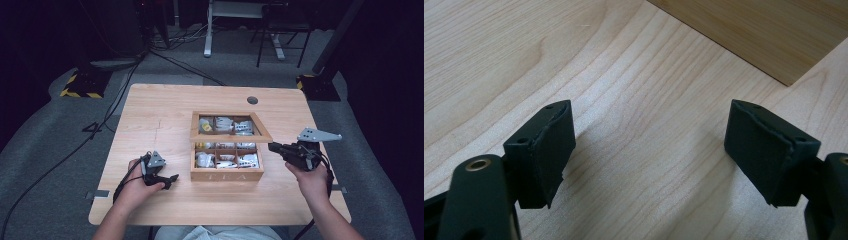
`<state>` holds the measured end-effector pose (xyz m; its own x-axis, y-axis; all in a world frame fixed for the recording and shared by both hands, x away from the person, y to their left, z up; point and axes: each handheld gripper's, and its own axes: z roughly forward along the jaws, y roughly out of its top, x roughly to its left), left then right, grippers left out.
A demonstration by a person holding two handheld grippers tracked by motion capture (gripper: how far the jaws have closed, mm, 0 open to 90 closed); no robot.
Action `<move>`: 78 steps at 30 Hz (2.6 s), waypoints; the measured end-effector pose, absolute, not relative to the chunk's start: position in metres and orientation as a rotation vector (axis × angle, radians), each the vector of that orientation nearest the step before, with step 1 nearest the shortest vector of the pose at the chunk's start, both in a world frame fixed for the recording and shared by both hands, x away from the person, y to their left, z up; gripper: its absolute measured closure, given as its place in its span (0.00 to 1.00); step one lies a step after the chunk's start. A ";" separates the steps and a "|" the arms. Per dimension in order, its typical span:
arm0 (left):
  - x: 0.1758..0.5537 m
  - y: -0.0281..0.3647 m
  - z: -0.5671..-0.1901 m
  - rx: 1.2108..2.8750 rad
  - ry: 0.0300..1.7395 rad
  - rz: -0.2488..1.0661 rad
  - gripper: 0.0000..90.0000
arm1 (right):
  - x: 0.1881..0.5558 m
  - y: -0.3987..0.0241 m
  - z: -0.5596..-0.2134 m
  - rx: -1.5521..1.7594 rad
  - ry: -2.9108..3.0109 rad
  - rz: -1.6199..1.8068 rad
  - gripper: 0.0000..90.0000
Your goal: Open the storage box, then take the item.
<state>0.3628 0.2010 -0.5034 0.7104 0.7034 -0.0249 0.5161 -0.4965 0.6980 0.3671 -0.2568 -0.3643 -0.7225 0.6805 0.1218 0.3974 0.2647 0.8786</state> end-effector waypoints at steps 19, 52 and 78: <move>0.363 0.201 -0.503 2.212 0.923 0.343 0.23 | 0.381 -0.248 -0.347 0.935 2.192 1.437 1.00; 0.369 0.206 -0.503 2.219 0.925 0.345 0.20 | 0.400 -0.244 -0.335 0.918 2.170 1.453 1.00; 0.371 0.199 -0.442 2.119 0.882 0.305 0.35 | 0.405 -0.244 -0.331 0.943 2.186 1.466 1.00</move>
